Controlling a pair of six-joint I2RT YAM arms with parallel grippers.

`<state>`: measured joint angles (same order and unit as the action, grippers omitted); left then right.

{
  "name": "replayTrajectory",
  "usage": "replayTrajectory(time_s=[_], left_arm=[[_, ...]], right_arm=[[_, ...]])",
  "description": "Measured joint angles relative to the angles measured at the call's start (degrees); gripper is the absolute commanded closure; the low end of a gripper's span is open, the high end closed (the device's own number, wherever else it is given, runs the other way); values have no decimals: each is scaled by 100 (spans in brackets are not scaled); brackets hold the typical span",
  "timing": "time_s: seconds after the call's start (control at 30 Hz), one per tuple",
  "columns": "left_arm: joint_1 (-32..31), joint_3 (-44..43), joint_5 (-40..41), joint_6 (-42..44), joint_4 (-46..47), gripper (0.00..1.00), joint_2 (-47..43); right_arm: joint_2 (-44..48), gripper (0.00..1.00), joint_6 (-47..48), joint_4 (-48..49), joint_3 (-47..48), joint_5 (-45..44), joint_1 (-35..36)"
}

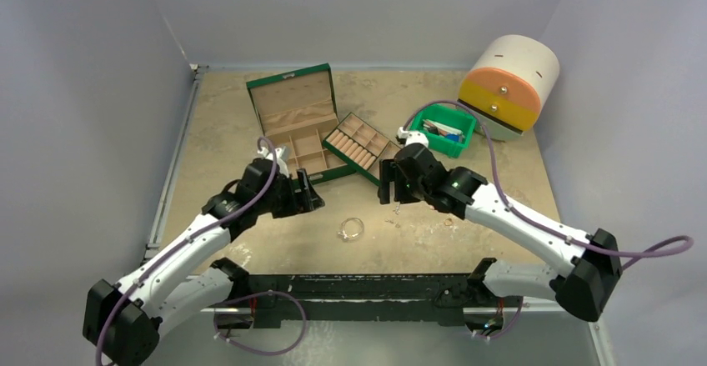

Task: Organize the mixed jewelry

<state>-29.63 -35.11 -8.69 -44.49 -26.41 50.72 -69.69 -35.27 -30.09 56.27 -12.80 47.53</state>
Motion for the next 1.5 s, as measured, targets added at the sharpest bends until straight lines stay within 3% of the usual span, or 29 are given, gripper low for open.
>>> replayTrajectory(time_s=[0.33, 0.63, 0.9, 1.5], left_arm=[[-1384, 28, 522, -728, 396, 32, 1121], [-2076, -98, 1268, -1161, 651, 42, 2072], [-2286, -555, 1617, -1036, 699, 50, 2863], [-2479, -970, 1720, -549, 682, 64, 3635]], right_arm=[[1067, 19, -345, -118, -472, -529, 0], [1364, 19, -487, -387, -616, -603, 0], [1578, 19, -570, -424, -708, -734, 0], [1718, 19, -682, -446, -791, -876, 0]])
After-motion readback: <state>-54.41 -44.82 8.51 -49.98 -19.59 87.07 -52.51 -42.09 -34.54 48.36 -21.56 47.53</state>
